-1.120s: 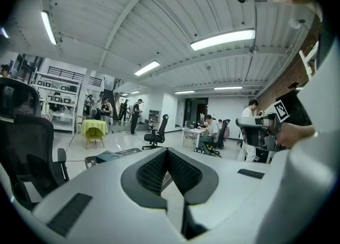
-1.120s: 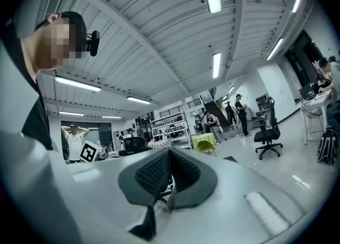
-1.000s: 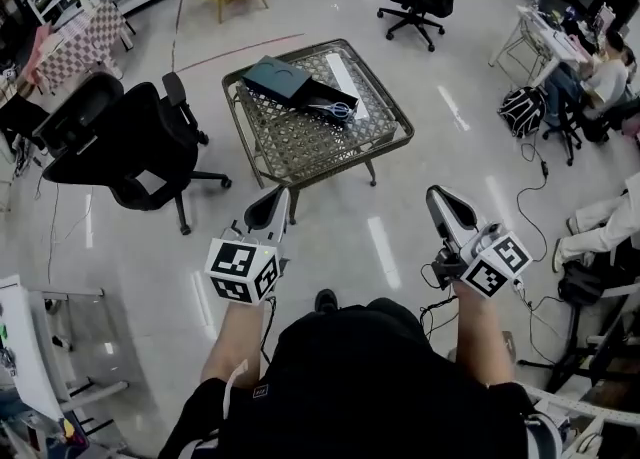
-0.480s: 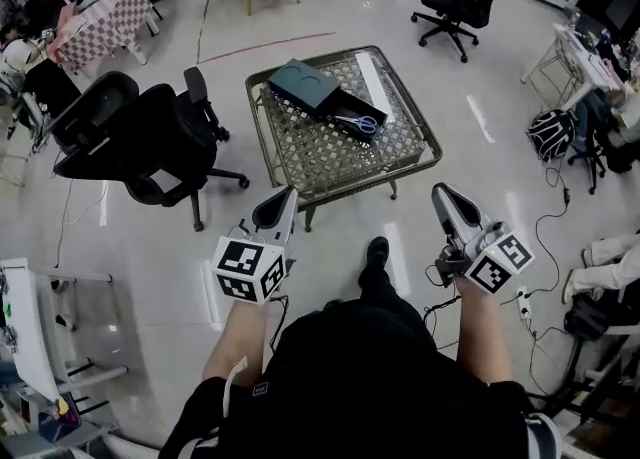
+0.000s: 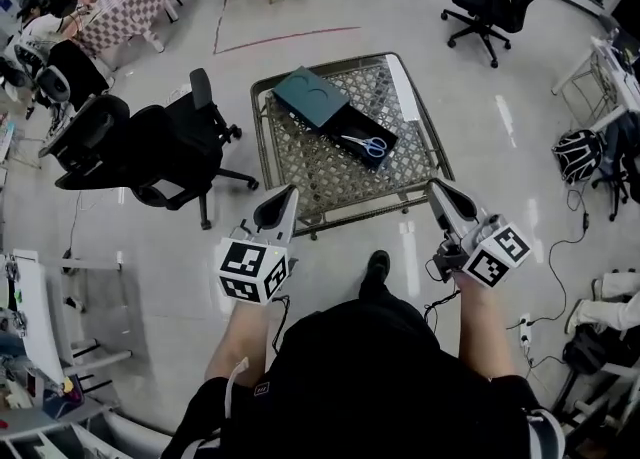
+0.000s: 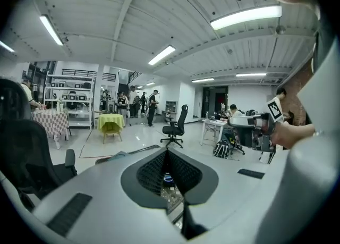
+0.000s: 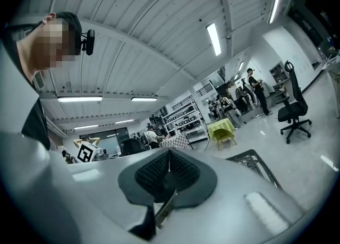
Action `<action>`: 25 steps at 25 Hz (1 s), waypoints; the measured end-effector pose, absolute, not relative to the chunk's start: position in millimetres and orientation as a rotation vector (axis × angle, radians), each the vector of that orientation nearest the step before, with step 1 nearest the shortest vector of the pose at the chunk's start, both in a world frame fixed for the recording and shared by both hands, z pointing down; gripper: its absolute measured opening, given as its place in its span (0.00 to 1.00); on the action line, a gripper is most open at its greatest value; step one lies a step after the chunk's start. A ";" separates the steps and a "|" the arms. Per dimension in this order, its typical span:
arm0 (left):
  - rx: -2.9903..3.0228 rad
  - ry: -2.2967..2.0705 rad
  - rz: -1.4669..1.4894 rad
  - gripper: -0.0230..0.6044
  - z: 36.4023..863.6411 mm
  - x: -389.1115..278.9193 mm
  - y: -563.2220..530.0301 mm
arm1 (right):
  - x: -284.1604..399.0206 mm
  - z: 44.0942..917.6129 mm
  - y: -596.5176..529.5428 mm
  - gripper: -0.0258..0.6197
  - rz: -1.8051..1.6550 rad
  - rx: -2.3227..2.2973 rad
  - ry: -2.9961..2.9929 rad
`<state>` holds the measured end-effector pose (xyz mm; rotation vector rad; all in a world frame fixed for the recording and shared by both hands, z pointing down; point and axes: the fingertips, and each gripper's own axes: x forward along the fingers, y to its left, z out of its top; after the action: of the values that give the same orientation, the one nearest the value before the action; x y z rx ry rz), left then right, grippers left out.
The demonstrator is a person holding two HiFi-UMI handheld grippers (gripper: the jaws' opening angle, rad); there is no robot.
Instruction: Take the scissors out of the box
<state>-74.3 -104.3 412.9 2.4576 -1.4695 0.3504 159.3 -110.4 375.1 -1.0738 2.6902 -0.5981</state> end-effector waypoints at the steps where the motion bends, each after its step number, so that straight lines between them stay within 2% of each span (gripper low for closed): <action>1: 2.451 -1.479 0.343 0.04 410.8 -69.0 -116.6 | 164.7 377.5 -123.2 0.06 -0.607 -1.065 2.696; 10: 2.446 -1.480 0.336 0.04 407.8 -21.5 -181.2 | 178.8 413.4 -194.4 0.06 -0.736 -0.947 2.775; 25: 2.425 -1.444 0.269 0.04 426.0 -70.2 -249.6 | 128.7 439.7 -266.8 0.06 -0.798 -1.047 2.897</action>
<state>-70.2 -249.6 426.0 2.4251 -1.4442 0.2693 128.7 -266.8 439.7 -1.0468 2.8971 -0.7978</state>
